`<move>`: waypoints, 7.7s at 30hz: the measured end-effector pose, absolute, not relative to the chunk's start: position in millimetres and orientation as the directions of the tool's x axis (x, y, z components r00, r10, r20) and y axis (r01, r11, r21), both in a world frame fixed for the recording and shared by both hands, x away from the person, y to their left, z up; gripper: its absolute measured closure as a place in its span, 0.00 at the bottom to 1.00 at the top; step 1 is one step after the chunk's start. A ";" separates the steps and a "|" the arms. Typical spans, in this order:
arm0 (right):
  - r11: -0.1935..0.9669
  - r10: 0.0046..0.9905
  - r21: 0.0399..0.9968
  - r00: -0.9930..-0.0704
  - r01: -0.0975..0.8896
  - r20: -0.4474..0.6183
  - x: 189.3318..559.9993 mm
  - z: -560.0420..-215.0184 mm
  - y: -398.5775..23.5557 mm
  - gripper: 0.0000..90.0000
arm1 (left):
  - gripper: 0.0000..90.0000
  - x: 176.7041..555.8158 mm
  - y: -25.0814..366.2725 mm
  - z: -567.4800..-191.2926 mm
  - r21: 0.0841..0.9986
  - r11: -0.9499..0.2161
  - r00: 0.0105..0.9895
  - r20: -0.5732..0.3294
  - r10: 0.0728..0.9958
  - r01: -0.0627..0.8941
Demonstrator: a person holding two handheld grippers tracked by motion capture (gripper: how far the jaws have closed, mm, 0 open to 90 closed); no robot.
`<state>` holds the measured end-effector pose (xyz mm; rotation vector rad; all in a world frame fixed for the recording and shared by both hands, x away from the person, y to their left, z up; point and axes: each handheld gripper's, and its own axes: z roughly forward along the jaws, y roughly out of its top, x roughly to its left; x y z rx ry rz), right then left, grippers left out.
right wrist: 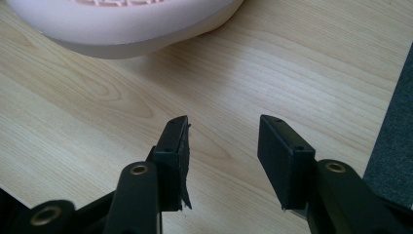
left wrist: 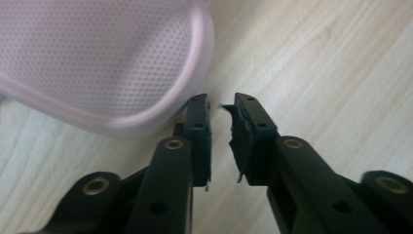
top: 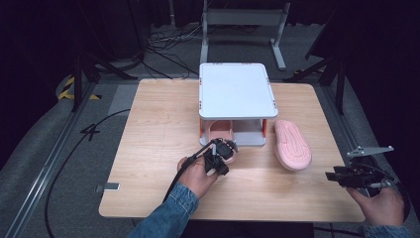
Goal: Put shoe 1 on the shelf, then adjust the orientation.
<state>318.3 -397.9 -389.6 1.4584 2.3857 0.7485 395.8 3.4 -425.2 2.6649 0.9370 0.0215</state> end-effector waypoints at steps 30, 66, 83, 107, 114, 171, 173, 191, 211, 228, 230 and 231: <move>0.370 0.885 0.532 -0.463 0.762 0.049 309.0 -394.8 -396.5 0.60 | 0.84 450.0 1.6 -430.6 0.339 -0.693 0.737 0.001 0.676 0.636; 0.400 0.833 0.618 -0.550 0.677 0.063 347.3 -367.1 -366.9 0.64 | 0.62 385.2 106.4 -361.4 0.392 -0.609 0.695 -0.123 0.708 0.690; 0.493 0.789 0.658 -0.611 0.569 -0.063 399.1 -349.7 -312.2 0.84 | 0.61 366.8 142.7 -365.4 0.386 -0.527 0.609 -0.124 0.784 0.757; 0.453 0.843 0.565 -0.538 0.690 -0.018 439.8 -390.4 -318.8 0.99 | 0.61 369.5 155.7 -374.7 0.367 -0.500 0.578 -0.141 0.804 0.784; 0.380 0.883 0.570 -0.470 0.729 0.013 434.2 -395.8 -349.8 0.99 | 0.60 375.6 150.1 -374.3 0.370 -0.513 0.592 -0.141 0.793 0.775; 0.296 0.950 0.585 -0.299 0.755 -0.095 396.1 -367.8 -400.8 1.00 | 0.59 389.3 123.2 -379.0 0.347 -0.572 0.645 -0.147 0.750 0.743; 0.271 0.961 0.572 -0.255 0.774 -0.110 395.9 -371.5 -411.9 1.00 | 0.59 389.6 121.2 -379.6 0.343 -0.575 0.647 -0.148 0.748 0.743; 0.272 0.958 0.430 -0.286 0.861 -0.033 411.4 -432.2 -416.5 1.00 | 0.59 394.4 116.3 -378.8 0.350 -0.583 0.660 -0.158 0.735 0.733; 0.315 0.945 0.352 -0.326 0.881 -0.029 372.9 -425.9 -407.5 1.00 | 0.59 394.9 115.4 -375.5 0.356 -0.587 0.665 -0.158 0.730 0.728; 0.482 0.847 0.410 -0.531 0.774 0.006 393.0 -430.3 -329.3 0.97 | 0.59 388.9 126.5 -378.0 0.352 -0.565 0.642 -0.152 0.752 0.746; 0.486 0.844 0.419 -0.536 0.767 0.002 399.0 -429.9 -324.5 0.97 | 0.59 388.5 126.7 -378.6 0.354 -0.563 0.640 -0.150 0.754 0.746; 0.489 0.842 0.423 -0.540 0.762 0.000 401.0 -429.8 -322.4 0.97 | 0.59 388.3 126.6 -378.6 0.354 -0.563 0.640 -0.150 0.754 0.747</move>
